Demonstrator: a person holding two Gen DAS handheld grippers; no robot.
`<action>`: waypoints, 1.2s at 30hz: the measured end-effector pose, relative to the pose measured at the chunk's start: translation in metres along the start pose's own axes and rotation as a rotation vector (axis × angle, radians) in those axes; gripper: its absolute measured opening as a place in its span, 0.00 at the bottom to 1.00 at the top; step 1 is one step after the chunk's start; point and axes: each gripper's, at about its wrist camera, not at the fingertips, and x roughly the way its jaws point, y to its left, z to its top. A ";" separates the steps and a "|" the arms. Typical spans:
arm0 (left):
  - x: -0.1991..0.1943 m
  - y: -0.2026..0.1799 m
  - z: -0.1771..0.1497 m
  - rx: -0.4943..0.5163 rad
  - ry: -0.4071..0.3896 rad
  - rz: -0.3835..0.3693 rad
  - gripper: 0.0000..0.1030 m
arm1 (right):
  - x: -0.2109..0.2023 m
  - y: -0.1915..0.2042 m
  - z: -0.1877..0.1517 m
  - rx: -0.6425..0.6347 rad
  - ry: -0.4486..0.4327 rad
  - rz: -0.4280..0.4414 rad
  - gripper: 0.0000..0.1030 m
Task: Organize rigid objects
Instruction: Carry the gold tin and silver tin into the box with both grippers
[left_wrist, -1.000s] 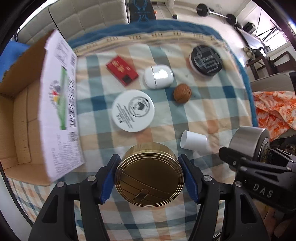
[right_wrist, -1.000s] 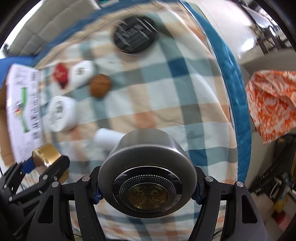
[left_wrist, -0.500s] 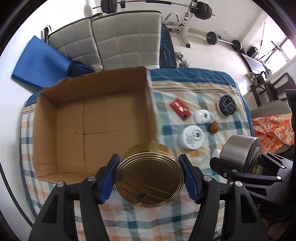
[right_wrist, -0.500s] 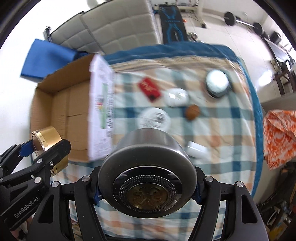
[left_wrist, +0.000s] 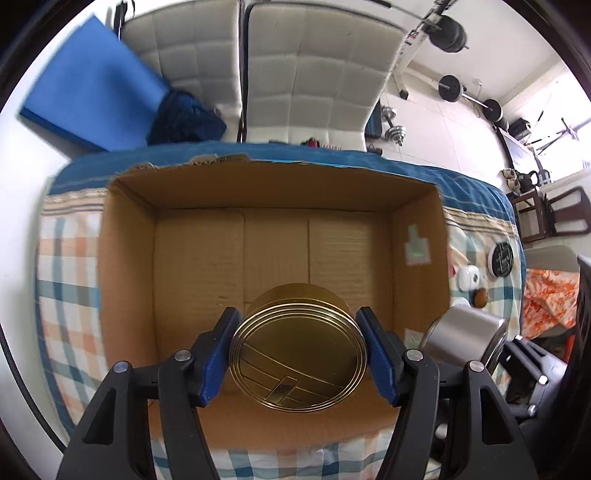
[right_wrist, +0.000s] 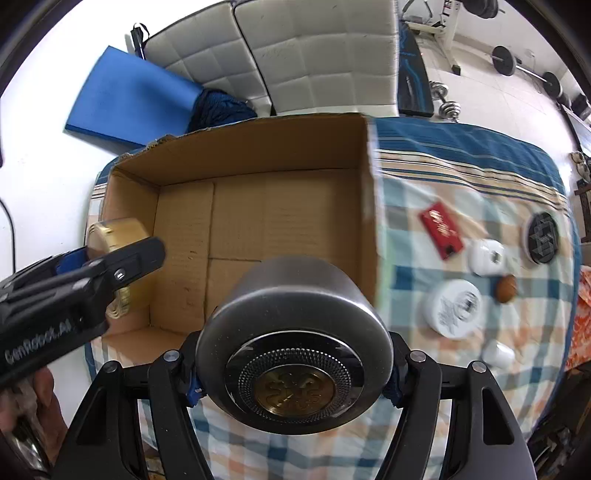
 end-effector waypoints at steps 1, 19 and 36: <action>0.007 0.007 0.006 -0.015 0.015 -0.015 0.61 | 0.008 0.005 0.006 -0.003 0.003 -0.007 0.71; 0.117 0.044 0.062 -0.100 0.199 -0.088 0.61 | 0.125 0.022 0.091 -0.023 0.111 -0.098 0.71; 0.102 0.055 0.053 -0.128 0.229 -0.073 0.72 | 0.139 0.008 0.099 0.005 0.168 -0.145 0.75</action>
